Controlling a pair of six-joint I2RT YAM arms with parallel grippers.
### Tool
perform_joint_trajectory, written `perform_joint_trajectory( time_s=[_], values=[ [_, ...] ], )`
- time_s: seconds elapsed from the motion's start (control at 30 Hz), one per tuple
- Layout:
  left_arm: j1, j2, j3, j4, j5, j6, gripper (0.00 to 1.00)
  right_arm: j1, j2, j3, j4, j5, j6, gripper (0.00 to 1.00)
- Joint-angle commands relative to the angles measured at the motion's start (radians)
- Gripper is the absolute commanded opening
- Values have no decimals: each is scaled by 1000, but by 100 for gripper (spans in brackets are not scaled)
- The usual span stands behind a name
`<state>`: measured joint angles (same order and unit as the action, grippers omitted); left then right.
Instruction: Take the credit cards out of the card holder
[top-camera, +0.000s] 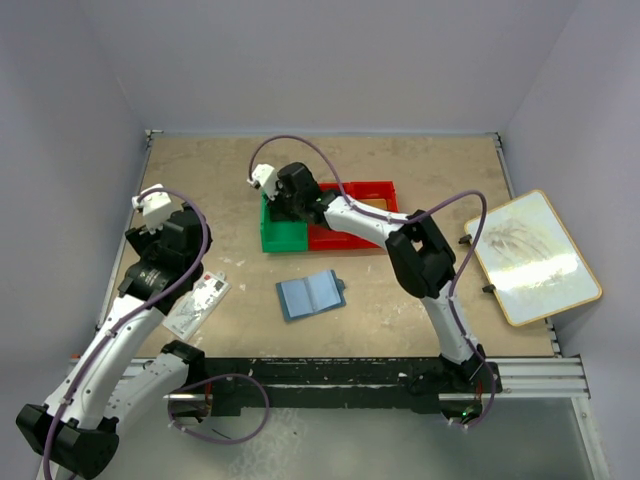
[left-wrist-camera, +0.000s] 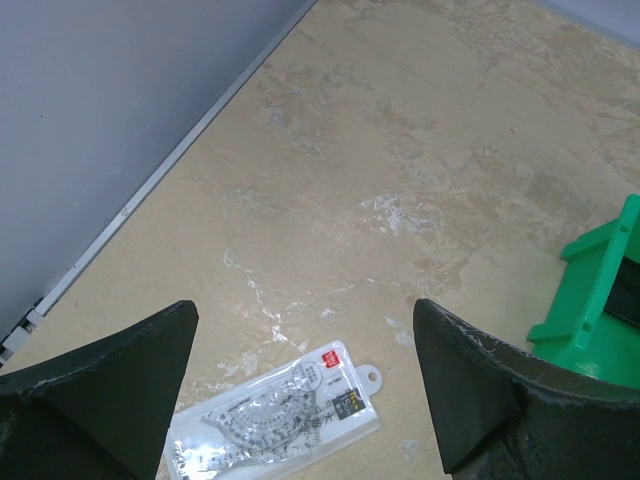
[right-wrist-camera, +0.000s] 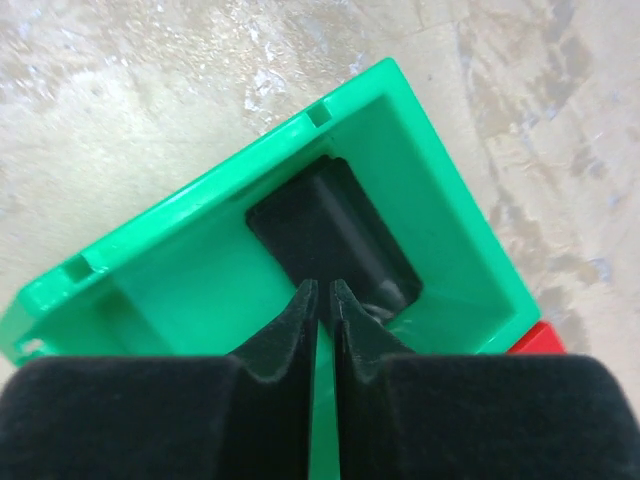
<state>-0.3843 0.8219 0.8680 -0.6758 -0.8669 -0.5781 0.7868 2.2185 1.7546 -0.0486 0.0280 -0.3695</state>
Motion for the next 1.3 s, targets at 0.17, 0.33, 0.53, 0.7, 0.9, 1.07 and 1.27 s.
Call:
perform_joint_trajectory(
  time_s=[0.17,0.33,0.53,0.7,0.9,1.07,1.27],
  values=[
    [5,-21,3,21,-5,24,86,3,-37,-9,-15,-46,400,5],
    [4,-22,3,22,-6,25,86,19,28,51,-87,-32,406,3],
    [4,-21,4,22,-10,25,86,30,78,86,-116,38,408,3],
    [4,-22,4,22,-10,26,86,35,125,126,-137,59,405,4],
    [5,-20,5,22,-11,26,86,38,195,181,-158,169,417,5],
    [4,-19,4,22,-10,26,86,40,221,187,-145,272,429,6],
    [4,-19,5,20,-11,27,86,47,232,171,-123,318,424,7]
  ],
)
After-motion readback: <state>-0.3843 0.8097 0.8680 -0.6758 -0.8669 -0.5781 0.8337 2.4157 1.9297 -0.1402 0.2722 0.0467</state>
